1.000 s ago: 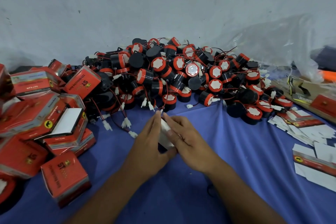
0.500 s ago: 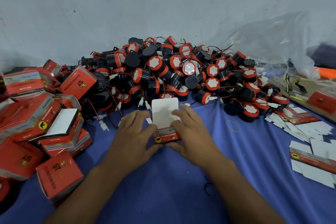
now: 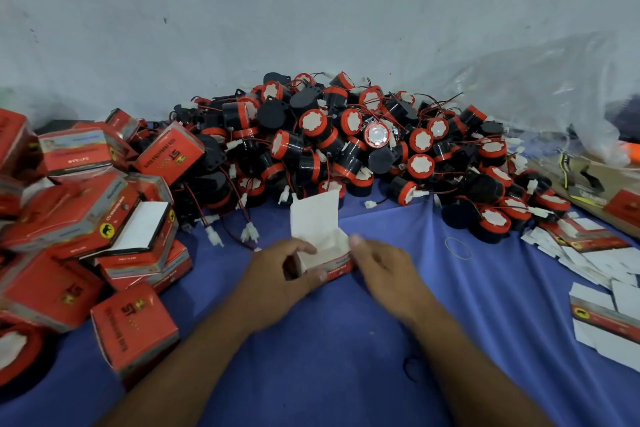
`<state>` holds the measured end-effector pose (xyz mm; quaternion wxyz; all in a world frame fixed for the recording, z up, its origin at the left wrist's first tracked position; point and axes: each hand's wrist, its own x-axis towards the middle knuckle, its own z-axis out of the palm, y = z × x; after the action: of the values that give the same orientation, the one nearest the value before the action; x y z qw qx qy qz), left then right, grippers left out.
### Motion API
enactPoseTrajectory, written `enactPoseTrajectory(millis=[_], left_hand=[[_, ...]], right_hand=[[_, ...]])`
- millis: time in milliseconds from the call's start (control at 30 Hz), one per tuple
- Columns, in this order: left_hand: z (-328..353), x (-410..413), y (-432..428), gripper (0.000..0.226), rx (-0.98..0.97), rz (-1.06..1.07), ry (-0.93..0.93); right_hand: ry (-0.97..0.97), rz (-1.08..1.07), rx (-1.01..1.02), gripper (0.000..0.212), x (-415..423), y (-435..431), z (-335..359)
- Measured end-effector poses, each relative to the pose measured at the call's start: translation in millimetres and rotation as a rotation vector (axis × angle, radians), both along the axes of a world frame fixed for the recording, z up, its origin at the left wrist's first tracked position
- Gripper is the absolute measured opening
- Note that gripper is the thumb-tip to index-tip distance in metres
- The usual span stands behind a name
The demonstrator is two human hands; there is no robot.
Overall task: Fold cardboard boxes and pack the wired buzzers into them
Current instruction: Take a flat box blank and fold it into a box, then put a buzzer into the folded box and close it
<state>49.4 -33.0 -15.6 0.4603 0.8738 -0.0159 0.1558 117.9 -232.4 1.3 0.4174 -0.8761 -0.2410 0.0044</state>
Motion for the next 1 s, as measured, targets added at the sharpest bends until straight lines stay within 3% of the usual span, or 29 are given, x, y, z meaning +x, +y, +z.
enactPoseTrajectory(millis=[33, 100, 233, 367, 500, 633, 867, 1000], left_hand=[[-1, -1, -4, 0.028, 0.035, -0.008, -0.002], [-2, -3, -10, 0.033, 0.094, 0.050, -0.051], [-2, -2, -4, 0.055, 0.181, 0.390, -0.102], [-6, 1, -4, 0.065, 0.183, 0.314, -0.039], [-13, 2, -2, 0.073, 0.263, 0.251, -0.048], [-18, -1, 2, 0.074, 0.192, 0.240, -0.008], [-13, 2, 2, 0.064, 0.211, 0.164, -0.040], [-8, -3, -1, 0.059, 0.212, 0.072, -0.052]], right_hand=[[0.100, -0.084, 0.069, 0.075, 6, -1, -1], [0.174, -0.240, 0.203, 0.059, 22, 1, -2], [0.039, -0.288, 0.161, 0.013, 52, 19, 12], [-0.147, -0.089, 0.124, 0.039, 79, 64, 45], [-0.140, 0.020, -0.060, 0.068, 109, 114, 61], [-0.181, -0.042, -0.321, 0.069, 129, 145, 50], [-0.050, 0.044, -0.062, 0.050, 128, 107, 48], [0.112, -0.024, 0.304, 0.028, 105, 67, 51]])
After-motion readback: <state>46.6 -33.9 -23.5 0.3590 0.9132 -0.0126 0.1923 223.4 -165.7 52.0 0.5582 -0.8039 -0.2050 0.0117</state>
